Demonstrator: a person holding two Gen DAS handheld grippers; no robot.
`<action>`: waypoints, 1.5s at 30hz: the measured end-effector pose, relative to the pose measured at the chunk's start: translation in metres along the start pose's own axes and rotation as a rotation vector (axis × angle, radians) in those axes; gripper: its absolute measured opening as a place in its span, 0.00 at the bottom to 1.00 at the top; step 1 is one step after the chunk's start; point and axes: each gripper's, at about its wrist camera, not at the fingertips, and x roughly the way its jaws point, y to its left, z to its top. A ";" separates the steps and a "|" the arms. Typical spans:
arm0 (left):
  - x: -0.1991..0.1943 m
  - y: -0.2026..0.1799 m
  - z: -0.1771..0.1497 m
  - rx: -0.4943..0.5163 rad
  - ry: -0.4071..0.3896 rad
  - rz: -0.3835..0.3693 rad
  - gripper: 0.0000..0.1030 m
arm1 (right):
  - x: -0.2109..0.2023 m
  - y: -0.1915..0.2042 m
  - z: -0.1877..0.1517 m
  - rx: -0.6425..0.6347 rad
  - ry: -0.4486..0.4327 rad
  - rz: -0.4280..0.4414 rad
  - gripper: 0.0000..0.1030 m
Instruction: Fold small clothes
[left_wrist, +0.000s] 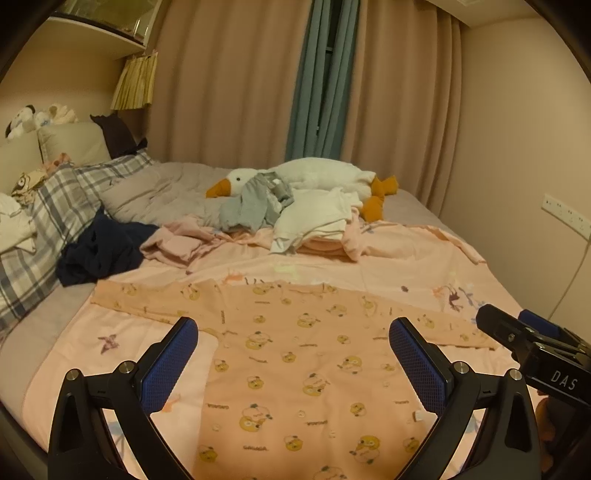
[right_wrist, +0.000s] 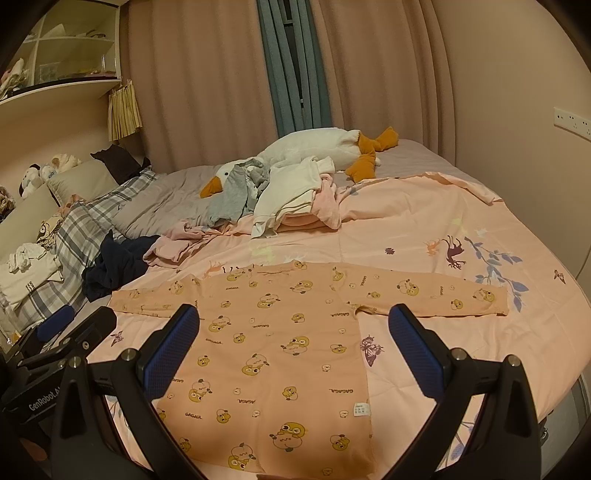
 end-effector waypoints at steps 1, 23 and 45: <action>0.000 0.001 0.000 0.000 -0.001 0.004 1.00 | 0.000 0.000 -0.001 -0.001 0.006 -0.002 1.00; 0.001 0.006 0.002 -0.014 -0.013 0.037 1.00 | 0.004 0.000 0.002 0.001 0.070 -0.008 1.00; 0.001 0.007 0.000 0.009 -0.015 0.051 1.00 | 0.005 0.002 0.001 -0.041 0.009 -0.020 1.00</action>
